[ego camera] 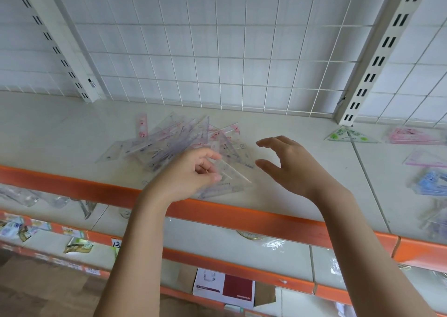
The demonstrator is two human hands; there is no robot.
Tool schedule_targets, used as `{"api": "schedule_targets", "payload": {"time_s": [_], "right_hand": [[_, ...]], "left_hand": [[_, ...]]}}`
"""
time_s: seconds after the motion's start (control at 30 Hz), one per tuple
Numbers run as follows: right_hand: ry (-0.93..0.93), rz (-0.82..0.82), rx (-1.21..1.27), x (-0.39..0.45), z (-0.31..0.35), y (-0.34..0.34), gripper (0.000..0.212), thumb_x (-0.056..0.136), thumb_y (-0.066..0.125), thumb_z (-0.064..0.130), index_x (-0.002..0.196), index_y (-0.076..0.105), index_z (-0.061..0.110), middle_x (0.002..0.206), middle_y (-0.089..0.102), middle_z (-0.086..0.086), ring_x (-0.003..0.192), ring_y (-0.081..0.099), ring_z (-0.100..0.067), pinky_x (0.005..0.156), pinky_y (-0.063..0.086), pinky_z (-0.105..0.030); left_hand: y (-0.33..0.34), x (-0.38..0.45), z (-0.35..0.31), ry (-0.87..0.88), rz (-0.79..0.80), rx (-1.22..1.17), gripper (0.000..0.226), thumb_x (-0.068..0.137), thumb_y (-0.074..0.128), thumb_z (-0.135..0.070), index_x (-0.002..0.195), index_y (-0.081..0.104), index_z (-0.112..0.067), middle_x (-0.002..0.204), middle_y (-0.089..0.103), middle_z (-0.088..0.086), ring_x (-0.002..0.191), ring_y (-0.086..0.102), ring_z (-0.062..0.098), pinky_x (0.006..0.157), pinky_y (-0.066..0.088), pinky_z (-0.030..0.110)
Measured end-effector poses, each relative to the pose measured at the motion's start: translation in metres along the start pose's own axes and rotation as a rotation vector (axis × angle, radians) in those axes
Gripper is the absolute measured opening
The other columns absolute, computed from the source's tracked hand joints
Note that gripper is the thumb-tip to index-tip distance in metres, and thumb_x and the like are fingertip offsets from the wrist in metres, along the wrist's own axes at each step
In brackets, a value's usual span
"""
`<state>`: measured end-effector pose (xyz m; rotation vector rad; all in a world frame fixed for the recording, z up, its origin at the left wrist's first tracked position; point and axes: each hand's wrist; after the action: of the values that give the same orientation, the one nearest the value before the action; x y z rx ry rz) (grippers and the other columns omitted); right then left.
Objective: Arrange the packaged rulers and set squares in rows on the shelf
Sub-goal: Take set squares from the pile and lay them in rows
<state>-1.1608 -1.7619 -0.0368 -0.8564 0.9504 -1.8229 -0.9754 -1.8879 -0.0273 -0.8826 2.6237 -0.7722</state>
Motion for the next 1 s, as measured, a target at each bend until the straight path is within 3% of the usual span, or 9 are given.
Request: {"api": "schedule_targets", "payload": {"time_s": [0.13, 0.33, 0.5, 0.6, 0.73, 0.8, 0.87, 1.0], "right_hand": [[-0.034, 0.053, 0.014, 0.018, 0.01, -0.003, 0.037, 0.093, 0.055, 0.03, 0.128, 0.054, 0.018, 0.121, 0.059, -0.001, 0.111, 0.053, -0.019, 0.09, 0.04, -0.026], [-0.014, 0.218, -0.053, 0.057, 0.034, 0.008, 0.038, 0.092, 0.055, 0.036, 0.125, 0.055, 0.017, 0.119, 0.061, -0.002, 0.106, 0.056, -0.02, 0.09, 0.043, -0.029], [0.042, 0.342, -0.084, 0.086, 0.058, 0.028, 0.071, 0.076, 0.069, 0.052, 0.133, 0.044, 0.018, 0.13, 0.046, -0.006, 0.121, 0.043, -0.024, 0.095, 0.037, -0.034], [0.142, 0.448, -0.166, 0.097, 0.069, 0.033, 0.089, 0.066, 0.074, 0.059, 0.136, 0.038, 0.018, 0.139, 0.033, -0.009, 0.13, 0.032, -0.028, 0.102, 0.037, -0.044], [0.24, 0.519, -0.198, 0.106, 0.073, 0.036, 0.112, 0.06, 0.078, 0.06, 0.145, 0.022, 0.014, 0.147, 0.025, -0.012, 0.135, 0.029, -0.032, 0.105, 0.036, -0.05], [0.278, 0.537, -0.119, 0.107, 0.073, 0.035, 0.113, 0.061, 0.082, 0.051, 0.145, 0.015, 0.012, 0.144, 0.034, -0.013, 0.129, 0.038, -0.034, 0.102, 0.04, -0.048], [0.288, 0.506, 0.003, 0.107, 0.071, 0.033, 0.1, 0.067, 0.083, 0.033, 0.14, 0.017, 0.011, 0.134, 0.046, -0.012, 0.112, 0.048, -0.032, 0.092, 0.044, -0.042], [0.352, 0.387, 0.243, 0.099, 0.064, 0.025, 0.084, 0.074, 0.076, 0.007, 0.141, 0.025, 0.011, 0.097, 0.059, -0.008, 0.095, 0.059, -0.028, 0.085, 0.05, -0.036]], "left_hand": [[-0.009, -0.008, 0.002, 0.03, -0.059, -0.016, 0.025, 0.087, 0.062, -0.011, 0.098, 0.065, -0.033, 0.082, 0.06, -0.008, 0.076, 0.053, 0.007, 0.074, 0.041, 0.021], [-0.028, -0.021, 0.013, 0.061, -0.264, -0.06, 0.023, 0.088, 0.062, -0.012, 0.089, 0.065, -0.035, 0.095, 0.07, -0.009, 0.091, 0.063, 0.01, 0.086, 0.045, 0.024], [-0.041, -0.029, 0.028, 0.049, -0.385, -0.075, 0.015, 0.086, 0.065, -0.021, 0.088, 0.066, -0.036, 0.095, 0.07, -0.009, 0.095, 0.064, 0.013, 0.09, 0.046, 0.031], [-0.048, -0.032, 0.033, 0.042, -0.482, -0.141, 0.017, 0.086, 0.064, -0.021, 0.102, 0.068, -0.026, 0.099, 0.069, -0.006, 0.098, 0.063, 0.011, 0.095, 0.047, 0.036], [-0.052, -0.034, 0.032, 0.083, -0.542, -0.185, 0.023, 0.089, 0.06, -0.012, 0.093, 0.064, -0.034, 0.098, 0.069, -0.009, 0.095, 0.063, 0.008, 0.092, 0.047, 0.029], [-0.052, -0.032, 0.03, 0.097, -0.546, -0.186, 0.025, 0.089, 0.06, -0.012, 0.09, 0.063, -0.036, 0.096, 0.069, -0.011, 0.093, 0.063, 0.007, 0.089, 0.046, 0.026], [-0.052, -0.029, 0.028, 0.101, -0.544, -0.197, 0.024, 0.089, 0.06, -0.012, 0.088, 0.063, -0.036, 0.096, 0.068, -0.012, 0.094, 0.063, 0.008, 0.088, 0.047, 0.026], [-0.047, -0.018, 0.021, 0.128, -0.517, -0.222, 0.022, 0.089, 0.06, -0.012, 0.089, 0.062, -0.035, 0.096, 0.069, -0.009, 0.092, 0.063, 0.009, 0.089, 0.047, 0.028]]}}
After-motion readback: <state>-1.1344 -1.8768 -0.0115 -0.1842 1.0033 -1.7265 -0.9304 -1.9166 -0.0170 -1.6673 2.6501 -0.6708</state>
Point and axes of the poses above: each hand's wrist, its own x-axis towards the middle knuckle, its own y-axis out of the palm, z = x × y
